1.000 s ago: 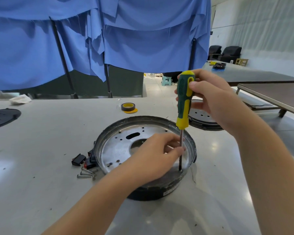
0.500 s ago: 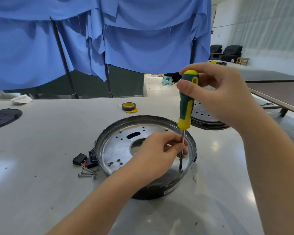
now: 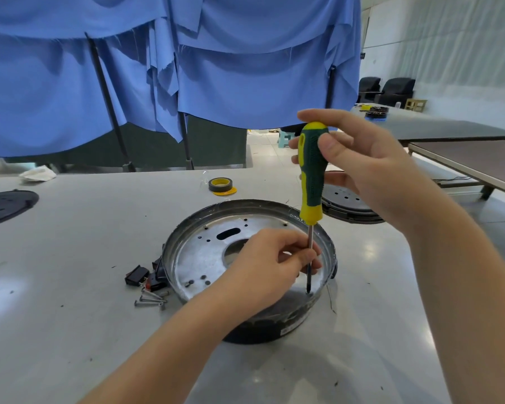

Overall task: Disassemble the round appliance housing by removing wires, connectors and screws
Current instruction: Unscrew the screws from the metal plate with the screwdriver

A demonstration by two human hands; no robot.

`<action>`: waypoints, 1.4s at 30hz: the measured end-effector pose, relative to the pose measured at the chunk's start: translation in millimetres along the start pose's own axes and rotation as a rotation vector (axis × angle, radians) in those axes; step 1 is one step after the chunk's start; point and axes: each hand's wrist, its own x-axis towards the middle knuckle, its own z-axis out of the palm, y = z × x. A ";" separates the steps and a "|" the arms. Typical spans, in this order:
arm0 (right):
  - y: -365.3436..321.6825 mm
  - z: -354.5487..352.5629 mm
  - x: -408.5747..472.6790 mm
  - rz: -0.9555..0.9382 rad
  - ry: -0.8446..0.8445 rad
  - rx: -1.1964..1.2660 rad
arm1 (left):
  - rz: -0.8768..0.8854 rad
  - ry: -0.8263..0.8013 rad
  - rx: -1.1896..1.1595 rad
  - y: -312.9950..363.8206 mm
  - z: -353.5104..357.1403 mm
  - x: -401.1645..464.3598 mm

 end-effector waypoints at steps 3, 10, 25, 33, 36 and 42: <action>0.5 4.1 1.0 -0.028 0.094 -0.190 | 0.000 0.007 0.011 0.3 0.3 0.1; -0.3 6.3 1.4 -0.079 0.074 -0.136 | 0.012 0.011 0.011 0.0 -0.4 -0.4; 0.4 14.6 1.5 -0.049 0.127 -0.279 | 0.005 0.019 -0.008 -1.1 -0.3 -0.2; 1.0 8.6 0.4 0.036 -0.023 -0.047 | 0.014 -0.002 -0.062 -0.6 0.2 -0.9; -0.2 8.9 0.5 0.036 -0.024 -0.102 | 0.021 0.020 -0.063 -0.3 -0.5 -1.8; 1.6 9.7 0.5 -0.011 0.054 -0.335 | 0.011 0.012 -0.043 0.1 0.5 -1.7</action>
